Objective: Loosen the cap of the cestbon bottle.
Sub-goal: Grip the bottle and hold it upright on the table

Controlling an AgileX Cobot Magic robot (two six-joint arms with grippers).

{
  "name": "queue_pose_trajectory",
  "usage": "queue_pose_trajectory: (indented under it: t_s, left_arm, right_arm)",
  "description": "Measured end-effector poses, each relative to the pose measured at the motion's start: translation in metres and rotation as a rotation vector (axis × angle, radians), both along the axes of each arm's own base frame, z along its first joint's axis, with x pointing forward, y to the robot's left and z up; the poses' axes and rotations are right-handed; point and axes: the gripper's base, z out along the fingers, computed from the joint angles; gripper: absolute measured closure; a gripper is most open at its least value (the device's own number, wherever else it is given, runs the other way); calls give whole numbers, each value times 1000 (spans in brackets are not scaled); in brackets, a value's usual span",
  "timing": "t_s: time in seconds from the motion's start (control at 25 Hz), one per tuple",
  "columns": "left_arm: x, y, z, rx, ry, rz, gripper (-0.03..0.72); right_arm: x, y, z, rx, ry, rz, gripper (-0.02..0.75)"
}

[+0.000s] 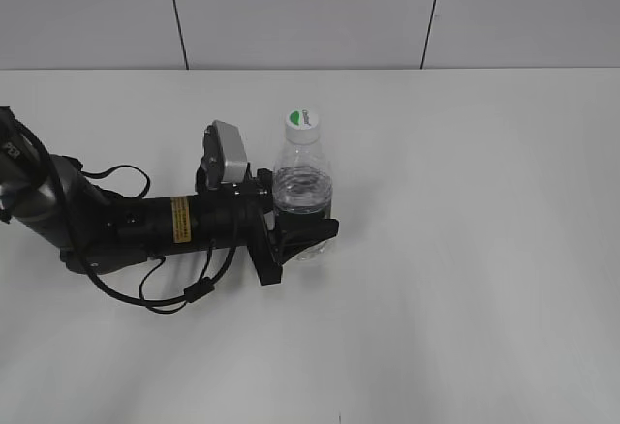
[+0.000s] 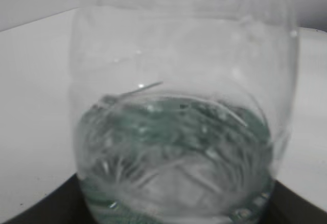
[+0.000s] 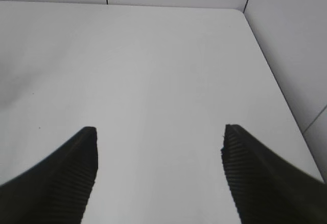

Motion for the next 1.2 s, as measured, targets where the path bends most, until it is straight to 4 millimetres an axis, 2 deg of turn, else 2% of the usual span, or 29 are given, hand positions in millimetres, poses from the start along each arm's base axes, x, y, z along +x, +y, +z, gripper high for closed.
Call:
queue_pose_trajectory:
  t_s: [0.2,0.48,0.6,0.68,0.8,1.0,1.2]
  left_arm:
    - [0,0,0,0,0,0,277]
    - [0,0,0,0,0,0,277]
    - [0,0,0,0,-1,0,277]
    - [0,0,0,-1,-2,-3,277]
    - [0,0,0,-1,-2,-3,277]
    - [0,0,0,-1,-2,-3,277]
    - [0,0,0,-2,-2,-3,277]
  right_arm:
    - [41,1,32,-53,79,25,160]
    - [123,7,76,-41,215,54,160]
    - [166,11,83,-9,283,68,160]
    - [187,14,91,28,306,82,160]
    - [221,18,96,57,374,96,160]
    - [277,21,92,80,524,97,160]
    - [316,23,88,107,627,81,160]
